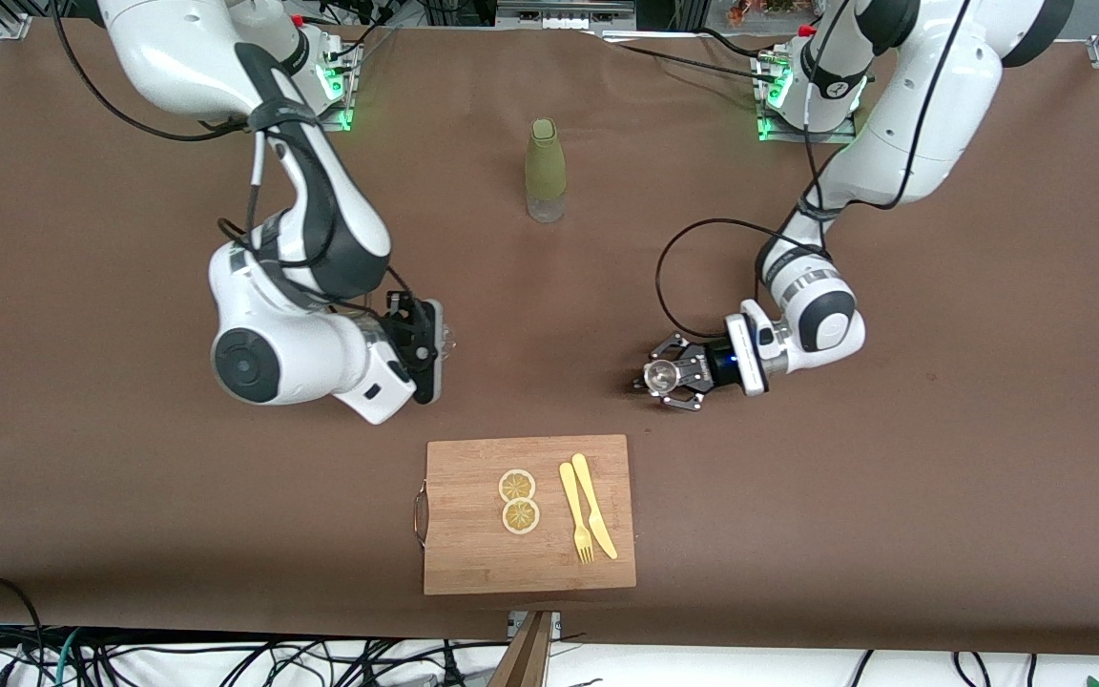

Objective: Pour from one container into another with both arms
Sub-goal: 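Lift the beaker and jigger, bringing both grippers together mid-table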

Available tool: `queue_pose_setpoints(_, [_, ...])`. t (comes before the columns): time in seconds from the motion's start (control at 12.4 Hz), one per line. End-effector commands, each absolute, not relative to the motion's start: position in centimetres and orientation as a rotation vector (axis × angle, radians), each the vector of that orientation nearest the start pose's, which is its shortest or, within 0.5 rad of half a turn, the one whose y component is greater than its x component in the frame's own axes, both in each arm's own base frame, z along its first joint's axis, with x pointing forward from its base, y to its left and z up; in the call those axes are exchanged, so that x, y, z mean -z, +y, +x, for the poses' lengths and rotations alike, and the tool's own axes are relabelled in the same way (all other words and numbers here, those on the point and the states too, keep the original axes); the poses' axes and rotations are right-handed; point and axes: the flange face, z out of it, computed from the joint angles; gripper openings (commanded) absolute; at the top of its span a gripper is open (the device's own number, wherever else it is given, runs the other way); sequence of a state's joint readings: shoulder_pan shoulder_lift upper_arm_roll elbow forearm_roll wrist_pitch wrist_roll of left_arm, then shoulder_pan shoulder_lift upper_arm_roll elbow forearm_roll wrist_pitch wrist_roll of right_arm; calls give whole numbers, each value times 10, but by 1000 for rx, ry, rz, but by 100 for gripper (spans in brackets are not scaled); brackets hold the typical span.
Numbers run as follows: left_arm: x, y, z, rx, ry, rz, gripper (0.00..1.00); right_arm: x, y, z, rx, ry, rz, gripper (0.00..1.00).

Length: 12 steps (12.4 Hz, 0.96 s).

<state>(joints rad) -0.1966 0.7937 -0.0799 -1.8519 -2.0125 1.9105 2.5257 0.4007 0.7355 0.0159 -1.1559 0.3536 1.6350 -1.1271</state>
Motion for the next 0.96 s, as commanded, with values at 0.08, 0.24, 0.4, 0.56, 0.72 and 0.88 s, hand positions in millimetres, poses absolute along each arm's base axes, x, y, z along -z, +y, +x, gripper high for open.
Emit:
queue_pose_setpoints(0.08, [-124, -272, 574, -1295, -929, 1563, 0, -370, 355, 640, -143, -1849, -2117, 31])
queue_pose_setpoints(0.24, [-120, -297, 563, -1284, -915, 1580, 0, -376, 370, 633, -155, -1850, -2165, 31])
queue_pose_setpoints(0.4, [-117, -316, 555, -1276, -898, 1601, 0, -375, 391, 621, -179, -1867, -2201, 32])
queue_pose_setpoints(0.56, [-113, -333, 549, -1270, -884, 1621, 0, -375, 408, 613, -169, -1890, -2246, 32])
queue_pose_setpoints(0.72, [-107, -352, 541, -1263, -865, 1644, 0, -375, 421, 607, -152, -1887, -2283, 32])
queue_pose_setpoints(0.88, [-103, -365, 535, -1274, -860, 1667, 0, -375, 429, 603, -146, -1866, -2314, 32])
